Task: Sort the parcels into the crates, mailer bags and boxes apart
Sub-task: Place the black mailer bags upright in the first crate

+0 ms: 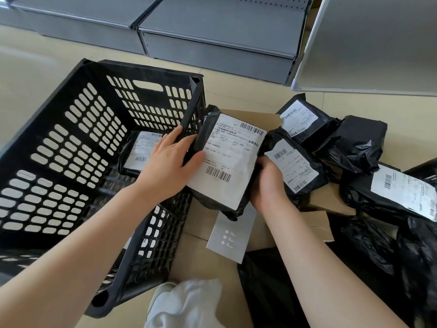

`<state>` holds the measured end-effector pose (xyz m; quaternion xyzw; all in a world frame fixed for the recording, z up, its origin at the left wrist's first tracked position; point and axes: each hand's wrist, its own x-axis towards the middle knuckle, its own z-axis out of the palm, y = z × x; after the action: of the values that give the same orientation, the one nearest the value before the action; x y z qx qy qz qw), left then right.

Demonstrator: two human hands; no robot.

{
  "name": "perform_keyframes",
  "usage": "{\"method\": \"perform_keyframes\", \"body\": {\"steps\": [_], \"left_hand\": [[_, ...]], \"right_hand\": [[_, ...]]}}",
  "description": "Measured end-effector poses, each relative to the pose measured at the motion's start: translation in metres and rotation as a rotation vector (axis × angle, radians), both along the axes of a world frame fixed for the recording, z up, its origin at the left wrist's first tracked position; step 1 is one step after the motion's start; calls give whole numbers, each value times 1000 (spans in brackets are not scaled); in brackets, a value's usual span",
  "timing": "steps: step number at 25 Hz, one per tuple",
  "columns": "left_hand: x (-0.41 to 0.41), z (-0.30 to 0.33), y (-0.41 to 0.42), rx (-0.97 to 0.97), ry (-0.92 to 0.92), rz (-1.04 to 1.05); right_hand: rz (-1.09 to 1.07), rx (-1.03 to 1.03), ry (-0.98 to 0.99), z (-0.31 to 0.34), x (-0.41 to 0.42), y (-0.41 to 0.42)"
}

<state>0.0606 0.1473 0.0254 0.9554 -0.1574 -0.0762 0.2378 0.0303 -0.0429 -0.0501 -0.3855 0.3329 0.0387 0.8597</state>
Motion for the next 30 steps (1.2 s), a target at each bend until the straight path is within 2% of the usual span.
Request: {"method": "perform_keyframes", "body": {"steps": [3,7,13,17,27,30], "left_hand": [[-2,4,-1,-24,19,-1],[2,-3,4,-84,26,41],[1,-8,7,-195,-46,137],[-2,-4,7,-336,-16,209],[8,19,6,-526,-8,359],[12,24,15,-619,20,404]], "right_hand": [[22,16,-45,0,1,2],[58,-62,-55,-1,3,3],[77,-83,-89,-6,1,5],[68,-81,-102,-4,0,8],[87,-64,-53,19,2,16],[156,-85,-56,27,9,32]]}}
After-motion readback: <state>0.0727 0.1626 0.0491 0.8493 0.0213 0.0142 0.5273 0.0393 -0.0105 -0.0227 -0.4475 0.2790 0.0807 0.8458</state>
